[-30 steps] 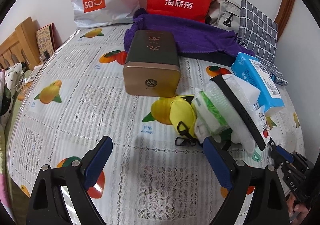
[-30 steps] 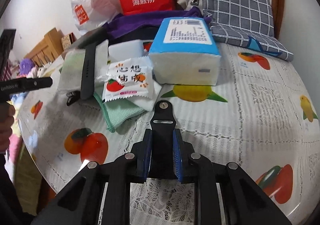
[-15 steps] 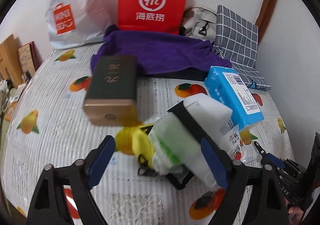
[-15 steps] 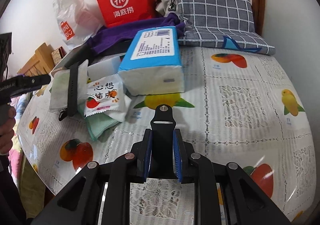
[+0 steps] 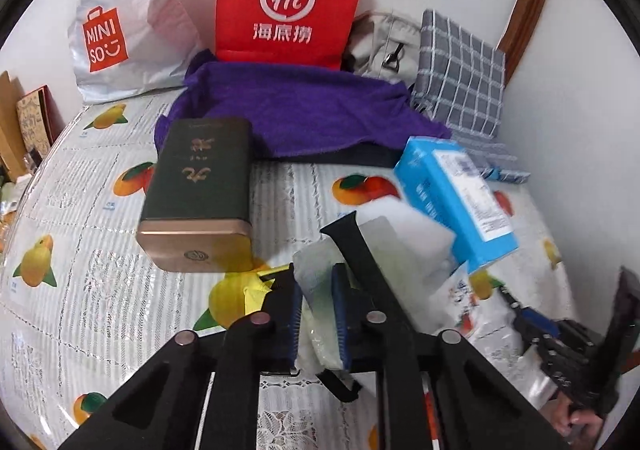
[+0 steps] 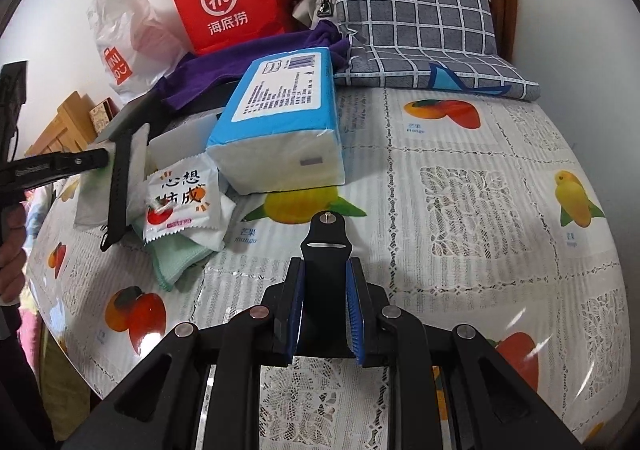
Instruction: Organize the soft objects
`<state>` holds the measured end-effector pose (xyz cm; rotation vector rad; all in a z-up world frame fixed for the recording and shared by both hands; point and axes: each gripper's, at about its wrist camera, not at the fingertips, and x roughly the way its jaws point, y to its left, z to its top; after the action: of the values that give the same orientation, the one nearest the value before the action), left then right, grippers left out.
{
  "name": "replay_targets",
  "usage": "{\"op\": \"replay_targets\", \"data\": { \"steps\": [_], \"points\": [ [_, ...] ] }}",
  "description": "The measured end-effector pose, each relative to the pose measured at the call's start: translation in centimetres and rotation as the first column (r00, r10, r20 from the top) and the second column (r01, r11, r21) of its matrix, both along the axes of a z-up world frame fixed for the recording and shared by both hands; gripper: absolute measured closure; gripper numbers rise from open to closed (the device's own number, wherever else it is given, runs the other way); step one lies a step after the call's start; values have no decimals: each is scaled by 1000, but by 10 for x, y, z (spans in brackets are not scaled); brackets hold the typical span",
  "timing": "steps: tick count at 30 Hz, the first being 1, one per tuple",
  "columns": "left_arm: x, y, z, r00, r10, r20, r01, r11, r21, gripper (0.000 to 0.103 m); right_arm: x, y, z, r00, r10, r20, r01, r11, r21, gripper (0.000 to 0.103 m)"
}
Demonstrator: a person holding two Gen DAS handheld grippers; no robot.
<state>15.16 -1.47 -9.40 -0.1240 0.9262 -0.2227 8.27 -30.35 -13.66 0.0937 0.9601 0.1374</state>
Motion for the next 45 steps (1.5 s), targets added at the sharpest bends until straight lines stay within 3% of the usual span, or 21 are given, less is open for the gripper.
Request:
{"op": "replay_targets", "data": {
  "steps": [6,17,23,30,33,35,39,40,43,45],
  "points": [
    [-11,25,16,999,48,26,-48,999,-4,96,2,10,8,1000,8,5,-8,1000,-15,82],
    [-44,88,42,985,153,82,-157,987,37,96,-1,30,17,1000,29,6,-29,999,-35,82],
    [-39,104,8,983,182,-5,-181,982,44,96,-2,41,16,999,45,0,-45,998,-42,82],
    [-36,111,-28,969,235,-69,-225,965,132,96,-4,49,15,998,57,-2,-57,997,-58,82],
    [-34,115,-44,961,258,-100,-239,956,170,89,-3,47,11,999,48,-11,-48,997,-57,82],
    [-32,116,-52,960,254,-118,-234,959,160,71,-2,46,8,999,44,-17,-45,997,-59,82],
    [-30,114,-63,959,264,-100,-243,953,180,53,-1,43,5,999,38,-22,-39,997,-64,82],
    [-29,111,-65,961,257,-98,-236,953,187,43,-2,42,6,999,35,-21,-36,997,-64,82],
    [-27,105,-68,963,259,-77,-238,949,209,35,-4,36,9,1000,23,-11,-24,998,-59,82],
    [-27,106,-68,961,270,-61,-253,947,196,36,-4,32,12,1000,16,-2,-16,998,-55,82]
  ]
}}
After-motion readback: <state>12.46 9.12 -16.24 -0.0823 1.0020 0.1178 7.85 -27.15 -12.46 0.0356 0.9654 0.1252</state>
